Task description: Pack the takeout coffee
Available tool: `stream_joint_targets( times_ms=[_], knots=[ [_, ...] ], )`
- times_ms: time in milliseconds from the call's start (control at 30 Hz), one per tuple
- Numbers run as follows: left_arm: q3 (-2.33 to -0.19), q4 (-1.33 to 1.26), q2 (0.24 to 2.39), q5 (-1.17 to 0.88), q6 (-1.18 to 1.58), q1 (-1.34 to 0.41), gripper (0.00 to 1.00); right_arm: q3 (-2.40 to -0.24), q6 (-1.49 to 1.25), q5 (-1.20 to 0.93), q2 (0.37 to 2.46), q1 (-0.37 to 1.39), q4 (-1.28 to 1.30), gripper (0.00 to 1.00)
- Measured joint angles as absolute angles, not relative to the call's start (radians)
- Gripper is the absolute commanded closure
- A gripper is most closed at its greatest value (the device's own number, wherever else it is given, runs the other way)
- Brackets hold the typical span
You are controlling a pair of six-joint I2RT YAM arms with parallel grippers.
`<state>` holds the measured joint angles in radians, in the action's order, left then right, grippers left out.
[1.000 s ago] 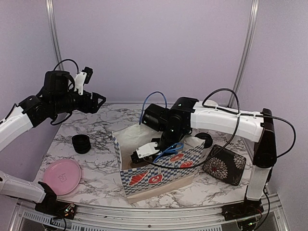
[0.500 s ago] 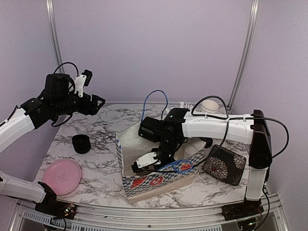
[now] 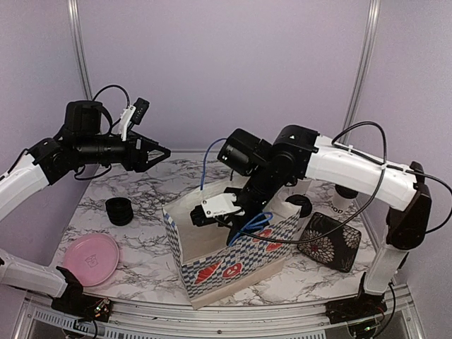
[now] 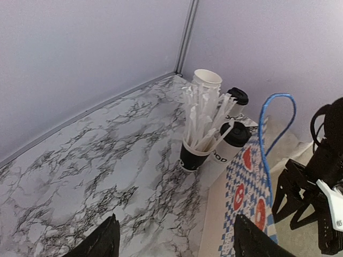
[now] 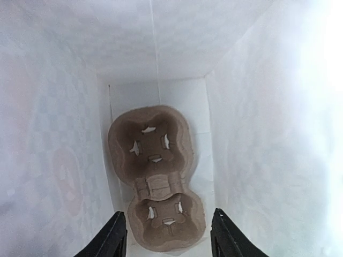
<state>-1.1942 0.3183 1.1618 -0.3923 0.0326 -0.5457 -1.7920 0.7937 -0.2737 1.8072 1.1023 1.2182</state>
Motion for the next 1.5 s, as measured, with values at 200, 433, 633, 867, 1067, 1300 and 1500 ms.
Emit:
stream_joint_targets(
  times_ms=[200,433,633,867,1067,1300,1500],
  knots=[
    [-1.282,0.328,1.206,-0.456,0.039,-0.668,0.24,-1.869,0.808,-0.334,1.705,1.097,1.217,0.46],
    [-1.378,0.395,1.346,-0.411,-0.001,-0.756,0.24,-1.902,0.811,-0.388,1.66,1.004,1.209,0.39],
    [-1.4,0.47,1.432,-0.356,-0.051,-0.802,0.25,-1.881,0.775,-0.488,1.508,0.73,1.116,0.03],
    [-1.399,0.51,1.437,-0.347,-0.098,-0.807,0.36,-1.6,0.721,-0.49,1.253,0.423,0.963,0.02],
    [-1.401,0.543,1.438,-0.348,-0.125,-0.807,0.42,-1.452,0.713,-0.367,1.261,0.313,0.951,0.16],
    [-1.402,0.562,1.44,-0.361,-0.144,-0.807,0.5,-1.438,0.763,-0.228,1.423,0.291,1.024,0.29],
    [-1.402,0.574,1.44,-0.373,-0.162,-0.807,0.73,-1.487,0.849,-0.2,1.57,0.292,1.119,0.2]
  ],
)
